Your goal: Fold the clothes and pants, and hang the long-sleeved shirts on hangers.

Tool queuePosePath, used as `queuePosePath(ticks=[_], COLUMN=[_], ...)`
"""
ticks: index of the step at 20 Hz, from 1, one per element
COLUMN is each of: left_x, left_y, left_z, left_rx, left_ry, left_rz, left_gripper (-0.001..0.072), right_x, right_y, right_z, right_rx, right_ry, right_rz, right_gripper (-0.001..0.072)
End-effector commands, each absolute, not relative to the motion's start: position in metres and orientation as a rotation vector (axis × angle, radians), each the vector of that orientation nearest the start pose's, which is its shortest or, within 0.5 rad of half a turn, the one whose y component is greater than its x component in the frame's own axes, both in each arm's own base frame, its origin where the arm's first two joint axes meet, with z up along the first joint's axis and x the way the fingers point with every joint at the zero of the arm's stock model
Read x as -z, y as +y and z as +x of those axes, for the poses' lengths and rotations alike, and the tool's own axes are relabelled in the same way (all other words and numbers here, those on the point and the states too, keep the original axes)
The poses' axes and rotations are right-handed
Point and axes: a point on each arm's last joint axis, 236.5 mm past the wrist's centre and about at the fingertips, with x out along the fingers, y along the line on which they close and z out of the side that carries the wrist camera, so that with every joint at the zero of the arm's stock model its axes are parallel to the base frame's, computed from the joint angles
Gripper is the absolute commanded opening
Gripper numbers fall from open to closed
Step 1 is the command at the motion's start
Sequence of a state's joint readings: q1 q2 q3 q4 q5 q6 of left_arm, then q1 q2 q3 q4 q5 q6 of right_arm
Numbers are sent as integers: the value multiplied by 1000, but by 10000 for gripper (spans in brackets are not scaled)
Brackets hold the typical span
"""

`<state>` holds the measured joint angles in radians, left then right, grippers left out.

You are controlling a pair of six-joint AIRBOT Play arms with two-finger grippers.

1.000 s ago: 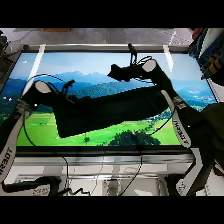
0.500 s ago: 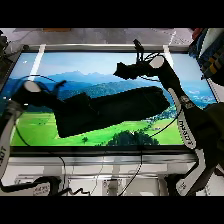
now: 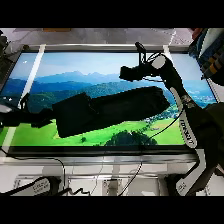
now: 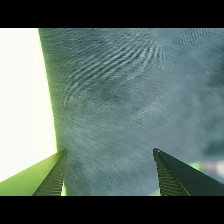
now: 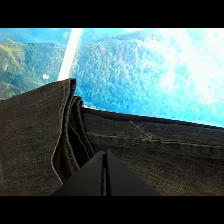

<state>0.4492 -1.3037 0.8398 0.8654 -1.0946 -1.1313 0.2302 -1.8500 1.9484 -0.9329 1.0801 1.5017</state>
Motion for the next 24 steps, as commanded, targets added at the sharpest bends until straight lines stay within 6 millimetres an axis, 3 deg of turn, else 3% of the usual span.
queuePosePath(ticks=[1, 4, 9, 10, 12, 13, 14, 16, 20, 24], left_x=[83, 97, 112, 113, 110, 105, 95, 64, -24, -114], left_y=[37, 40, -4, -14, -28, -31, -33, -39, -45, -84], left_z=[352, 356, 360, 361, 366, 371, 377, 390, 412, 420], left_rx=[46, 20, 168, 194, 242, 260, 289, 378, 530, 709], left_ry=[1120, 1128, 1173, 1177, 1175, 1167, 1158, 1145, 1147, 1065], left_rz=[-707, -733, -715, -698, -654, -642, -635, -602, -431, -208], left_gripper=[581, 581, 576, 495, 213, 123, 32, 31, 30, 30], right_x=[-84, -84, -84, -84, -84, -83, -81, -75, -68, -63], right_y=[253, 253, 253, 253, 253, 253, 252, 244, 224, 224], right_z=[539, 539, 539, 539, 537, 536, 534, 532, 529, 521], right_rx=[-606, -606, -606, -606, -608, -610, -611, -594, -570, -596], right_ry=[995, 994, 994, 995, 1001, 1008, 1018, 1036, 1082, 1106], right_rz=[375, 375, 375, 376, 373, 370, 360, 329, 318, 273], right_gripper=[36, 36, 36, 36, 36, 36, 36, 36, 36, 36])
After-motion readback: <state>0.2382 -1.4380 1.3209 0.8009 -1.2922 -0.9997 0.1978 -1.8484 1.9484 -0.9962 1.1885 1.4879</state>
